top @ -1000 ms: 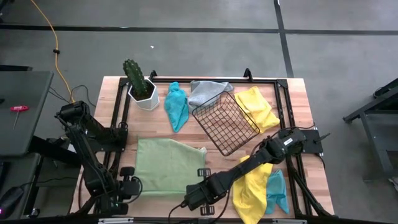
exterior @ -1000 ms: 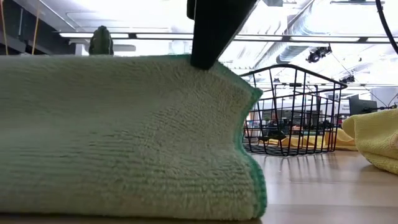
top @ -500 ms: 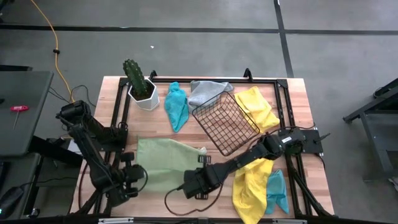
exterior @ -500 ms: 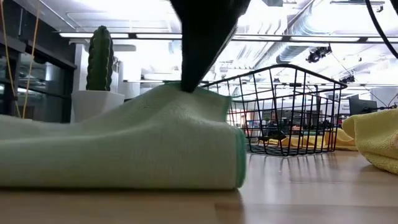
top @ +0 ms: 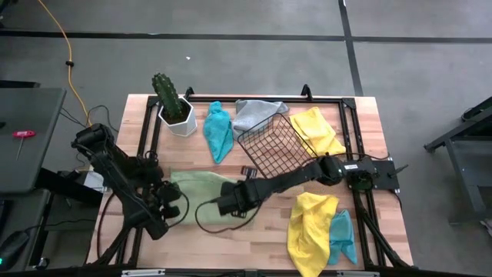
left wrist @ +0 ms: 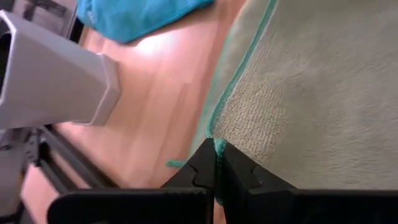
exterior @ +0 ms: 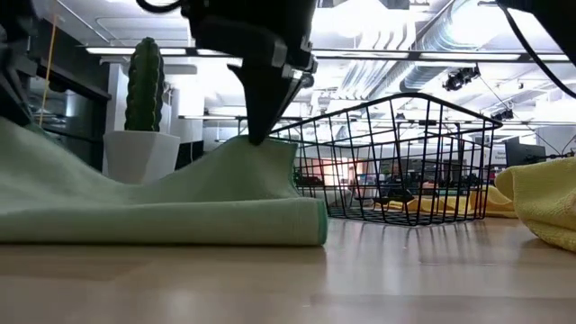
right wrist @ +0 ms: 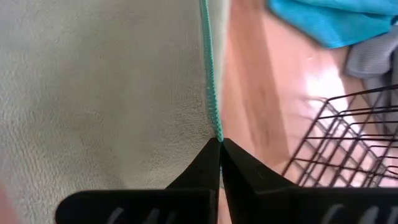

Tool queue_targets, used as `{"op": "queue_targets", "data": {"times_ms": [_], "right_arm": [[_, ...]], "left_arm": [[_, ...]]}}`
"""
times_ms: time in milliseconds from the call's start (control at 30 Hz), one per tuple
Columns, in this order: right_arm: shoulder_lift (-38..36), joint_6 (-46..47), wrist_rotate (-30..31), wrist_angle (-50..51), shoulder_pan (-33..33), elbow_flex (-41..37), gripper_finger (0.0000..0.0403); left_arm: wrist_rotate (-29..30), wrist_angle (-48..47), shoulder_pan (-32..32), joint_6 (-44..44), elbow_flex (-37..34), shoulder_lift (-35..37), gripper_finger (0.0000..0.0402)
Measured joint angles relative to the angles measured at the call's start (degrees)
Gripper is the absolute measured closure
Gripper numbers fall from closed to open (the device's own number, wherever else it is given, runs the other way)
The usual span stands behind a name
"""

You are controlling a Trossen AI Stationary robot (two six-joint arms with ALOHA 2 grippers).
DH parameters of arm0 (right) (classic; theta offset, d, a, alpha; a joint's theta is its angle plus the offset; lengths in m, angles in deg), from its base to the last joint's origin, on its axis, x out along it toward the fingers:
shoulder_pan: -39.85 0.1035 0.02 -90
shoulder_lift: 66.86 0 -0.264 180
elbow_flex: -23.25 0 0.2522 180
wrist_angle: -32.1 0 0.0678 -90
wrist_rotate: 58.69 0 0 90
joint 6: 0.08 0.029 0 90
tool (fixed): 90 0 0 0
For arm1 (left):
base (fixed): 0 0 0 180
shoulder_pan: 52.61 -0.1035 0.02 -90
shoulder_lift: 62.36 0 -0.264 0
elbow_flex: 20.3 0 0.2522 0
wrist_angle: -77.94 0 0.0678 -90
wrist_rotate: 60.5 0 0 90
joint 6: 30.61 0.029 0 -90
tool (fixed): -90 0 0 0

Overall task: Fold microfiber towels
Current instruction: Fold the green microfiber towel

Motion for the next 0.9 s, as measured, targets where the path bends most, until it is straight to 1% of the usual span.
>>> {"op": "queue_targets", "data": {"times_ms": [200, 367, 567, 700, 900], "right_arm": [[0.0, -0.05, 1.75, 0.42, -1.24, 0.0, 0.0403], [0.0, 1.48, 1.86, 1.99, -2.18, 0.0, 0.0403], [0.0, 3.94, 1.21, 2.85, -2.8, 0.0, 0.0403], [0.0, 6.67, 0.54, 3.31, -2.79, 0.0, 0.0403], [0.0, 9.04, -0.46, 3.82, -2.75, 0.0, 0.0403]], "left_arm": [[0.01, 1.21, -5.66, 0.39, -7.6, 0.0, 0.0401], [0.66, 4.69, -8.86, 1.74, -11.36, 0.0, 0.0401], [0.76, 10.08, -11.91, 6.39, -13.14, 0.0, 0.0401], [2.39, 10.16, -13.17, 6.56, -13.16, 0.0, 0.0401], [2.54, 10.17, -14.9, 9.28, -13.15, 0.0, 0.0398]]}}
